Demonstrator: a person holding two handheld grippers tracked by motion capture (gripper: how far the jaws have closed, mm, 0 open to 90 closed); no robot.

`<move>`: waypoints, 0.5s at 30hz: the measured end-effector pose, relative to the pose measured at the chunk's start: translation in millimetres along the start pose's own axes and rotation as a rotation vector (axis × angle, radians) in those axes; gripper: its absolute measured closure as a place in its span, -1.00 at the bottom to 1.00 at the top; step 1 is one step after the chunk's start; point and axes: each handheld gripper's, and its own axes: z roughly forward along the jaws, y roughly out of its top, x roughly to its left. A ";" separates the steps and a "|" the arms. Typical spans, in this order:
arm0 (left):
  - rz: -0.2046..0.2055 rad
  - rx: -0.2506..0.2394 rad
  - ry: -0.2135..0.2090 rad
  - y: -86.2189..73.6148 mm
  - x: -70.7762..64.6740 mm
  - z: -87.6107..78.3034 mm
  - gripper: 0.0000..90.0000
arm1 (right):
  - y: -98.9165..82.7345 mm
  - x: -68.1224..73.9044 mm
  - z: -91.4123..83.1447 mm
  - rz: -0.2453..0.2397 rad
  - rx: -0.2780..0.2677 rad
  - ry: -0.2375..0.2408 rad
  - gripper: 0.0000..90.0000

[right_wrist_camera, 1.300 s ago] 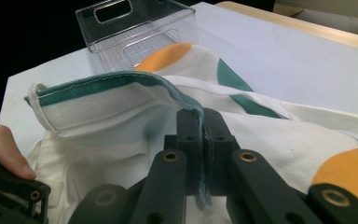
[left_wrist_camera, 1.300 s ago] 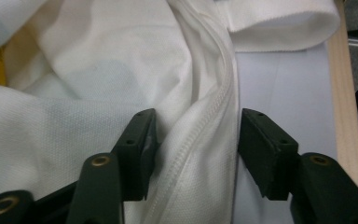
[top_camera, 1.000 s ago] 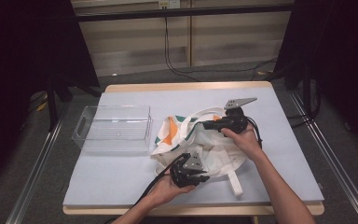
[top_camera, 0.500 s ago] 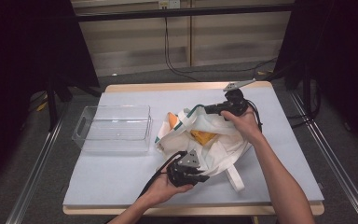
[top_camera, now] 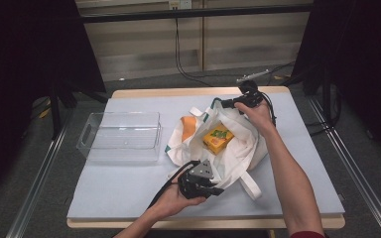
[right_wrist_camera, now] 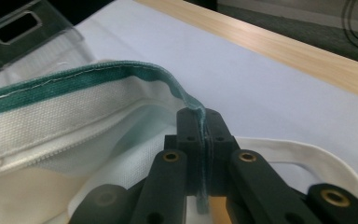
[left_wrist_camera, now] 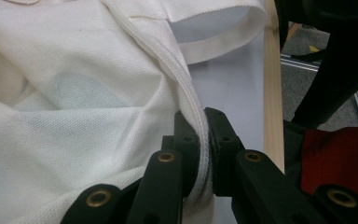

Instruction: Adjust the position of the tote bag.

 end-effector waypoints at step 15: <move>0.033 -0.028 -0.040 -1.4 -10.1 -7.2 0.90 | -7.6 -24.1 31.8 0.061 0.042 -0.099 0.95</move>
